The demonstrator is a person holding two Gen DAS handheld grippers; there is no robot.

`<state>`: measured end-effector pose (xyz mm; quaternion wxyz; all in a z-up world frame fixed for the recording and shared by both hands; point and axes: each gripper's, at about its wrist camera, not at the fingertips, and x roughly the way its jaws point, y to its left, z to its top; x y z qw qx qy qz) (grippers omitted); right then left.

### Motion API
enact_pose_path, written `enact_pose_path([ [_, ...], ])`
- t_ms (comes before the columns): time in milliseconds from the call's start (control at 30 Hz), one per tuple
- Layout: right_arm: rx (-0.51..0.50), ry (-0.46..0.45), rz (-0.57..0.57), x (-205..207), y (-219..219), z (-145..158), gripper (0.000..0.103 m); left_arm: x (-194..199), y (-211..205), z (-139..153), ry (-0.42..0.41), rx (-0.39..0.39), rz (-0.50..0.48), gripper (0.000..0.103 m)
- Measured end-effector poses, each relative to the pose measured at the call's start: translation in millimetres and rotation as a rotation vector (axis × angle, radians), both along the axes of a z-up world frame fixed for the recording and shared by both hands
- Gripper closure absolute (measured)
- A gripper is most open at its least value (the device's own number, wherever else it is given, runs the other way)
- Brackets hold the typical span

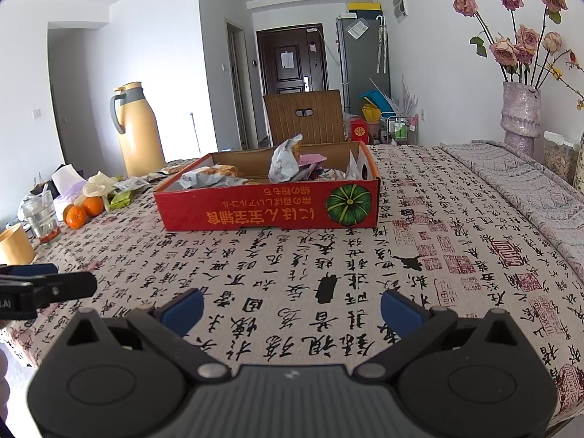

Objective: Organize snacks

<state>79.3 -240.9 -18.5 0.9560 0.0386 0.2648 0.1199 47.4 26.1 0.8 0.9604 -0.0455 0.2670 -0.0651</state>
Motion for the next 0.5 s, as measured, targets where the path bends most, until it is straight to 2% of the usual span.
enact_pose_path([
  [500, -0.002, 0.004, 0.001, 0.1, 1.1, -1.7, 0.000, -1.4, 2.8, 0.5, -0.014, -0.006, 0.000, 0.000],
])
